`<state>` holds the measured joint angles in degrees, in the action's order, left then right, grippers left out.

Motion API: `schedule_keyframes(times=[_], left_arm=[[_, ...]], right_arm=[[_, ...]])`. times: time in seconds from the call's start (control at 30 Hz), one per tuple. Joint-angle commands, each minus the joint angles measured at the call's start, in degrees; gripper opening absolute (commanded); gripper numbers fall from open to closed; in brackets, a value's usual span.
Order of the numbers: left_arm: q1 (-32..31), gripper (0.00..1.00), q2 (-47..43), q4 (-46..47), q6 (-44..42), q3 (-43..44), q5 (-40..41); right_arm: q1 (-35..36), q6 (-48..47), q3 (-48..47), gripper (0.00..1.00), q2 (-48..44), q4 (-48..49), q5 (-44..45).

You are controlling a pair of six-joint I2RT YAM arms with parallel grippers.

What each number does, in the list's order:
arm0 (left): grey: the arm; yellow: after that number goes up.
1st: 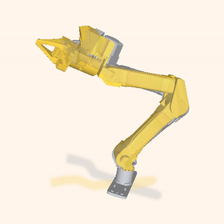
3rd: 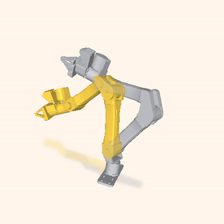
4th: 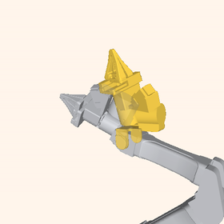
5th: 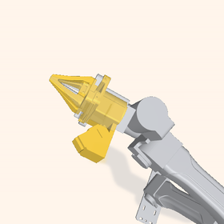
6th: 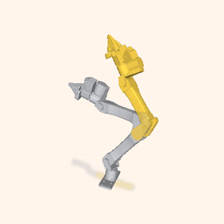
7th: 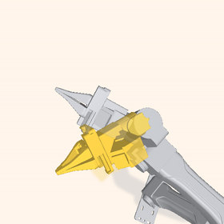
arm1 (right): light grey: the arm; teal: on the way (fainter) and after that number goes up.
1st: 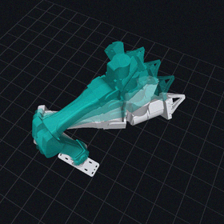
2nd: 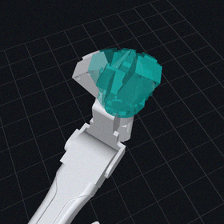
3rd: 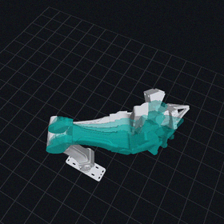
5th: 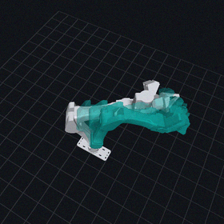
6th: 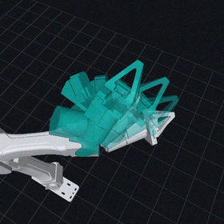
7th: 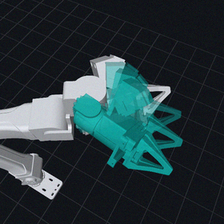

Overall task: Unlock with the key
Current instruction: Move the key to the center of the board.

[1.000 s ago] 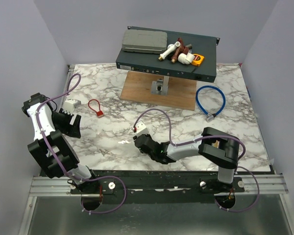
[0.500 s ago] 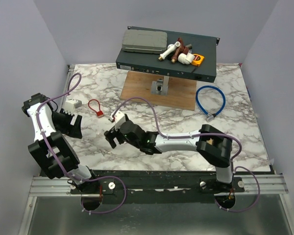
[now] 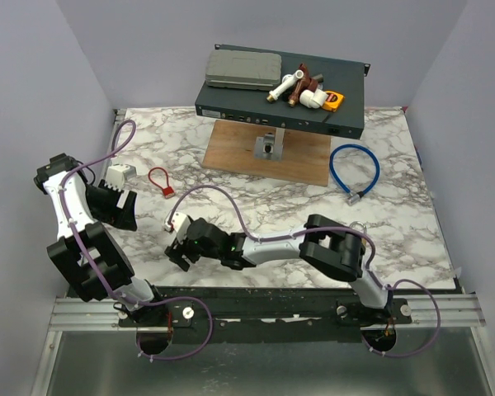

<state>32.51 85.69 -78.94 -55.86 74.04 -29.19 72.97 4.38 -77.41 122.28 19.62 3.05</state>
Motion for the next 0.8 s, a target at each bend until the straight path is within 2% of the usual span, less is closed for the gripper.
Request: schedule_keyframes(times=[0.0,0.13,0.37,0.43,0.5,0.6,0.77], left_arm=[[-0.10,0.81,-0.67,-1.18,-0.26,1.85,-1.73],[-0.14,0.81,-0.74,-1.70,-0.31,2.33,-1.50],[-0.14,0.81,-1.08,-2.15,-0.61,2.68,-1.49],[-0.10,0.81,-0.98,-2.10,-0.57,2.69,-1.62],[-0.17,0.81,-0.90,-2.10,-0.50,2.69,-1.89],[-0.14,0.80,-0.73,-2.28,-0.48,2.69,-2.10],[-0.31,0.80,-0.80,-2.15,-0.48,2.43,-1.94]], right_arm=[[2.23,-2.56,-3.92,0.77,3.73,-0.54,-1.60],[2.92,-2.98,-6.53,0.69,7.33,-1.36,1.50],[2.92,-3.83,-5.09,0.54,8.70,-0.36,7.66],[2.97,-3.77,-3.92,0.45,8.20,0.12,8.51],[2.97,-3.84,-2.21,0.31,7.40,0.97,9.03],[2.95,-3.78,-0.10,0.17,6.21,1.48,10.57],[2.59,-3.32,4.85,0.16,3.72,2.26,14.14]])
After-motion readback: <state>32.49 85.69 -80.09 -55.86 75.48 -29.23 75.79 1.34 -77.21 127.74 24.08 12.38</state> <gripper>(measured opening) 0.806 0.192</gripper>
